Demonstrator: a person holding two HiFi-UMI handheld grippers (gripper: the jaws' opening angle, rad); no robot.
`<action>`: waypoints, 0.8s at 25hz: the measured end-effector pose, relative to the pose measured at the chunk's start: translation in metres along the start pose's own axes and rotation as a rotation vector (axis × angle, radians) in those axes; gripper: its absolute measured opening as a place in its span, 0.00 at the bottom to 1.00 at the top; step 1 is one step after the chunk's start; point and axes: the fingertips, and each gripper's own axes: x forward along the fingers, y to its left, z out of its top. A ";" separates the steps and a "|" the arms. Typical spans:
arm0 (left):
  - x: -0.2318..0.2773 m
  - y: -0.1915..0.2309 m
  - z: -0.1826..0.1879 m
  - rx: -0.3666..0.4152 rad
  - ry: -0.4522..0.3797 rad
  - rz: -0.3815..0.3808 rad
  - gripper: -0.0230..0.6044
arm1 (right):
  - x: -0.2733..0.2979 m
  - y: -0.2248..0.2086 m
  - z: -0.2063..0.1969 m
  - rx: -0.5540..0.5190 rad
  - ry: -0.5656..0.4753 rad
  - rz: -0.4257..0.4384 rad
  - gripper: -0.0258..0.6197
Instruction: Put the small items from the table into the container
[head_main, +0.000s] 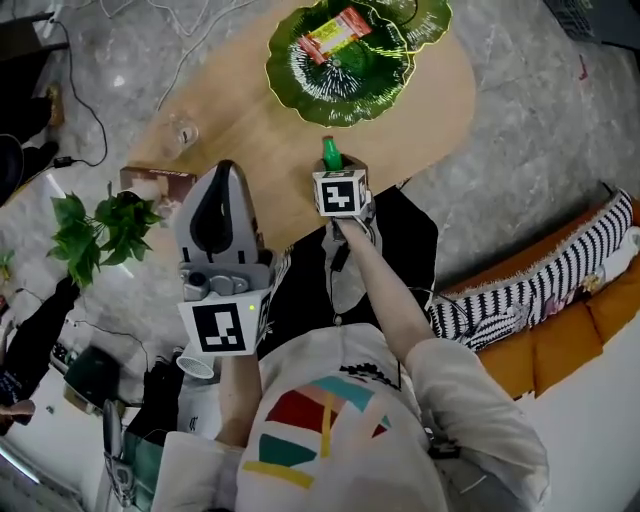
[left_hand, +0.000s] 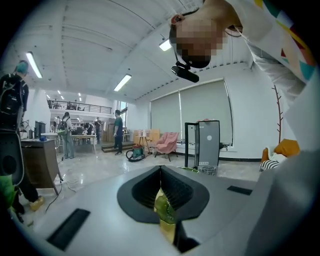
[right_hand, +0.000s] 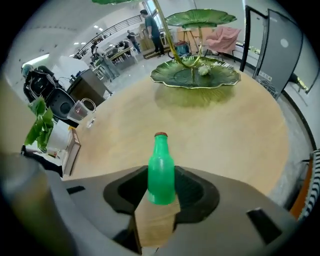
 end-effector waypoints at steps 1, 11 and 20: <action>0.001 -0.002 0.004 -0.002 -0.012 -0.002 0.05 | 0.000 -0.002 0.001 -0.001 0.013 0.002 0.30; 0.001 0.000 0.078 0.016 -0.117 -0.019 0.05 | -0.128 -0.011 0.041 0.046 -0.172 0.021 0.30; 0.013 -0.019 0.209 0.054 -0.381 -0.101 0.05 | -0.373 -0.006 0.153 -0.090 -0.723 -0.012 0.30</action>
